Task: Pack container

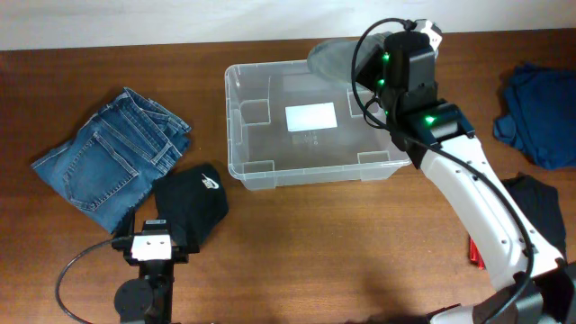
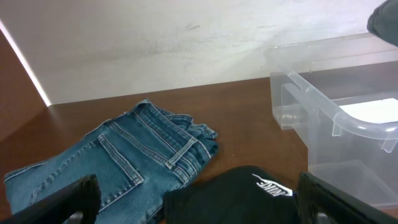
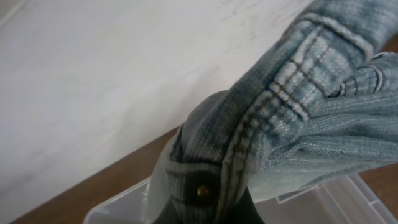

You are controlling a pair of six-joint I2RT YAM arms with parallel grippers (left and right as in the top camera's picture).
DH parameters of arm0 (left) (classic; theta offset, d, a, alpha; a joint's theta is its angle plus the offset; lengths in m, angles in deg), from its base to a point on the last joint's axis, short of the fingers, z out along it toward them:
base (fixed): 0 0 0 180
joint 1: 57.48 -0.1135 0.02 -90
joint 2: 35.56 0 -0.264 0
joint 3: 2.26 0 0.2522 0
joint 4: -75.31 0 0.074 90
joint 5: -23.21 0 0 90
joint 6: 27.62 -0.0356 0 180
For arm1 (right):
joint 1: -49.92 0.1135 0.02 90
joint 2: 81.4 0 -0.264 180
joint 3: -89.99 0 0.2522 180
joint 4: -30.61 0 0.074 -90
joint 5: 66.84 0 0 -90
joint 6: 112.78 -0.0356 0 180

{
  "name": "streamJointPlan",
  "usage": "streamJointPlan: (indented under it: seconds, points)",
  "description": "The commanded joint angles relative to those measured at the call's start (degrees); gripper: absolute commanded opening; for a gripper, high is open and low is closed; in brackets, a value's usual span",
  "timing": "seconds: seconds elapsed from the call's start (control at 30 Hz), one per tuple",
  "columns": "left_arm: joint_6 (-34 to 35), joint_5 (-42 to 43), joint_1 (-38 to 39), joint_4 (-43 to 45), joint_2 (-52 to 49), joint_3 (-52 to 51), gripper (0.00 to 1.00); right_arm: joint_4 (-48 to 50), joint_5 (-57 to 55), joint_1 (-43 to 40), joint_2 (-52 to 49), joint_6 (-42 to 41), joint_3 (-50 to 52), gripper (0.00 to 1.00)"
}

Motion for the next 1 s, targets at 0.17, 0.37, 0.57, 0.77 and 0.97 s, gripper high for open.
streamJointPlan:
  seconds: [0.17,0.37,0.57,0.77,0.97]
  points:
    - [-0.92,0.63,-0.24,0.04,0.44,-0.39,1.0,2.05,-0.37,-0.11,-2.05,6.8,-1.05,0.04]
    - [-0.92,0.63,-0.24,0.04,0.44,-0.39,1.0,2.93,-0.11,-0.11,-4.59,6.78,-1.03,0.04]
    - [-0.94,0.63,-0.24,0.04,0.44,-0.39,1.0,2.86,0.09,-0.11,-4.92,6.82,-1.03,0.04]
    - [-0.94,0.63,-0.24,0.04,0.44,-0.39,1.0,0.87,0.09,-0.11,-4.98,6.88,-1.03,0.04]
    - [-0.92,0.63,-0.24,0.04,0.44,-0.39,1.0,-1.05,0.13,-0.11,-5.09,7.02,-1.01,0.04]
